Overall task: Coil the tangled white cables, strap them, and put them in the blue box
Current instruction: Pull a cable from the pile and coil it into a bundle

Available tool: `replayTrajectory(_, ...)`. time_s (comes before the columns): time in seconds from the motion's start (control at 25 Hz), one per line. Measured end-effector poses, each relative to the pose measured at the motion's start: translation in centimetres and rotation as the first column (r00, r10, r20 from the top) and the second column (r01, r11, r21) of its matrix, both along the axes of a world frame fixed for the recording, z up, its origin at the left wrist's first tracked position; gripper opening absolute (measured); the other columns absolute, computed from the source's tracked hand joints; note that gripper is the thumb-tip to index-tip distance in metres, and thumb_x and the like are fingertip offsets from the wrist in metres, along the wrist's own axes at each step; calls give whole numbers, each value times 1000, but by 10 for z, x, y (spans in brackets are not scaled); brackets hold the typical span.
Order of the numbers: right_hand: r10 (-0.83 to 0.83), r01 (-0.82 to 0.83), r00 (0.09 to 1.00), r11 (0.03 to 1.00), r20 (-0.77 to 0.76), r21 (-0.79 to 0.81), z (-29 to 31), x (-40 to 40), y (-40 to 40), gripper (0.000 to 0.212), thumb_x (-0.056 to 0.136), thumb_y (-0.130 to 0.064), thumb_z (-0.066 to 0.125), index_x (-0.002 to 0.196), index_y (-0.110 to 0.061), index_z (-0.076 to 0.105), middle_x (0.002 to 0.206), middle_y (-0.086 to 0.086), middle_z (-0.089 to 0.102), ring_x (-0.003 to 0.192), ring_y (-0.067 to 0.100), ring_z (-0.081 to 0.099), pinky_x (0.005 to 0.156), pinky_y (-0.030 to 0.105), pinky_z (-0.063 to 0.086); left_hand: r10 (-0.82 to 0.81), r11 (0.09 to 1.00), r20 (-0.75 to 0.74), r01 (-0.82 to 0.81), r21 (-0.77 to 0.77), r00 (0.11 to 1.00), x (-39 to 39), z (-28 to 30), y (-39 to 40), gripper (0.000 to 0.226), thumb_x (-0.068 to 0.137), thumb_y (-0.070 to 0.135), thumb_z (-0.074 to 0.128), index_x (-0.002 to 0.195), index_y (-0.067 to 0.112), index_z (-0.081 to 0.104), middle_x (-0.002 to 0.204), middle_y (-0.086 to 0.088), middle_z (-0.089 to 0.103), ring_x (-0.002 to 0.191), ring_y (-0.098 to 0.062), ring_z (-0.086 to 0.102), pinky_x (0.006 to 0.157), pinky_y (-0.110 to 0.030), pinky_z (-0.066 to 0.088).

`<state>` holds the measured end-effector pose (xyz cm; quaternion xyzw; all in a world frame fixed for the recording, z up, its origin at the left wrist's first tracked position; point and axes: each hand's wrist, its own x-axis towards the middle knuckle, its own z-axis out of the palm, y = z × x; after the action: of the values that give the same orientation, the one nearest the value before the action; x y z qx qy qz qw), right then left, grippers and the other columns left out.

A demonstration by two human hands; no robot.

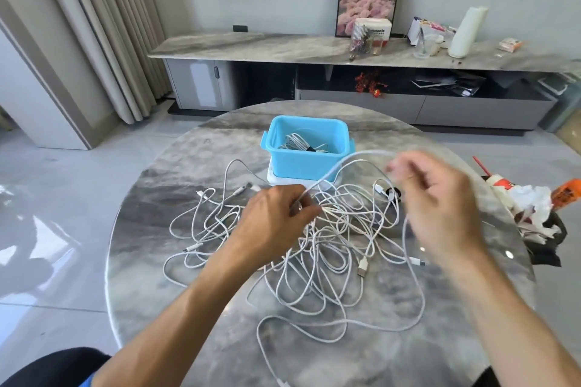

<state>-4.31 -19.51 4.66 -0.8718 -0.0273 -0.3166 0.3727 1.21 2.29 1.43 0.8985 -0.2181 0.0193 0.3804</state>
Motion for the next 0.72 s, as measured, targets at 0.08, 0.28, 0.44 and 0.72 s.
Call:
replayTrajectory(0.08, -169, 173, 985, 958, -37, 229, 6, -1, -19, 18, 96, -27, 56, 87, -21, 70, 62, -3, 60, 60, 19, 53, 60, 34, 41, 45, 999, 3, -45, 8, 999, 2, -4, 3, 41, 90, 42, 63, 61, 17, 49, 52, 0, 46, 53, -19, 43, 54, -34, 36)
replayTrajectory(0.28, -474, 414, 787, 880, -395, -231, -4, 3, -23, 50, 84, -12, 55, 134, -16, 53, 133, 8, 57, 121, 35, 50, 98, 45, 39, -65, 992, 55, 70, -104, 996, -3, -2, -3, 46, 97, 39, 56, 60, 17, 39, 48, 5, 38, 48, -10, 33, 49, -25, 27)
replayTrajectory(0.44, 151, -175, 984, 922, -96, -345, -8, -8, 25, 66, 75, -9, 54, 141, -8, 49, 140, -2, 52, 131, 21, 44, 114, 29, 30, -107, 992, 120, 114, -53, 987, -13, -2, -14, 43, 99, 40, 50, 63, 19, 37, 52, 5, 45, 55, -16, 41, 52, -27, 29)
replayTrajectory(0.72, 336, -378, 926, 833, -175, -404, -18, 6, 25, 29, 81, -38, 66, 104, -21, 70, 89, -10, 71, 78, 5, 45, 71, 27, 43, -193, 965, 22, 194, -177, 981, -9, 0, -10, 29, 88, 37, 68, 63, 25, 57, 49, 10, 40, 48, -5, 31, 49, -21, 26)
